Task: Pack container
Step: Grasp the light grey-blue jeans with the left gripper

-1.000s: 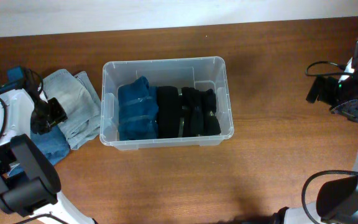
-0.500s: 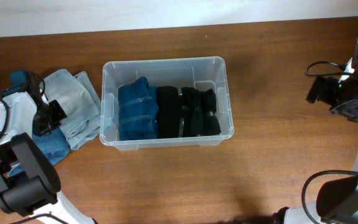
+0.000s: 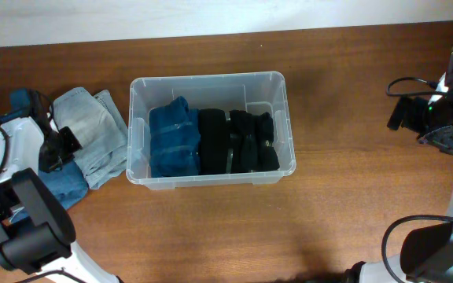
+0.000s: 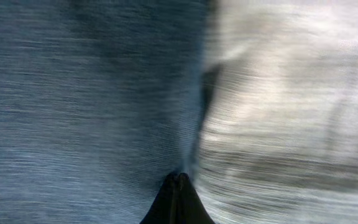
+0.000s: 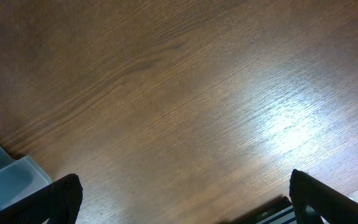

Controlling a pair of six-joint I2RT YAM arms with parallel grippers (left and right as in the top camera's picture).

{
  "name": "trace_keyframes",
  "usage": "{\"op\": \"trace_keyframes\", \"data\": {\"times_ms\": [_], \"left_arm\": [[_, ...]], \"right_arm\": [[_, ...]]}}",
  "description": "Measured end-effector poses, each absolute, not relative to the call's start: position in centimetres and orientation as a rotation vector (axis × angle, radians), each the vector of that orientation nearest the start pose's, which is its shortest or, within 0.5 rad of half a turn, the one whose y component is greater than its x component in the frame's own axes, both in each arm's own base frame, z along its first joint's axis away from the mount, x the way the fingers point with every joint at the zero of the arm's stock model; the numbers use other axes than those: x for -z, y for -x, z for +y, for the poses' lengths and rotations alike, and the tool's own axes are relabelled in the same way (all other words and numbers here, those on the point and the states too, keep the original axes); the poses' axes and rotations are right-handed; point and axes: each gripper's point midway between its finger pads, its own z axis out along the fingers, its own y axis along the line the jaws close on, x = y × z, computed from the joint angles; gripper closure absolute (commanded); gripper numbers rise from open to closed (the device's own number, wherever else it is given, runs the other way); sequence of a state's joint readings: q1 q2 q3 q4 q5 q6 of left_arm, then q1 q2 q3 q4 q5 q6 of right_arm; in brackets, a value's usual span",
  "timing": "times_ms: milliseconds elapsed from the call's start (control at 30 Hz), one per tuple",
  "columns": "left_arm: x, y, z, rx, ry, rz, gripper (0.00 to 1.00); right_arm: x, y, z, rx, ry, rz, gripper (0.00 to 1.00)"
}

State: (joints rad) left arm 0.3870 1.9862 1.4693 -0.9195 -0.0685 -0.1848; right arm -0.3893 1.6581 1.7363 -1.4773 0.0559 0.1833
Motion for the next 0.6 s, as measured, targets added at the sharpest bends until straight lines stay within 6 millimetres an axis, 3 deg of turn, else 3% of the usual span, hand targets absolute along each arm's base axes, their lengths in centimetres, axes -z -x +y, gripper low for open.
{"op": "trace_keyframes", "data": {"times_ms": [267,600], "left_arm": [[-4.4,-35.7,18.9,-0.196,0.934,2.863,1.00],[-4.3,-31.3,25.1,-0.173,1.220,2.772,0.99]], "right_arm": [[-21.3,-29.7,-13.2,0.108,-0.848,2.851,0.02],[-21.3,-29.7,-13.2,0.109,-0.848,2.852,0.02]]}}
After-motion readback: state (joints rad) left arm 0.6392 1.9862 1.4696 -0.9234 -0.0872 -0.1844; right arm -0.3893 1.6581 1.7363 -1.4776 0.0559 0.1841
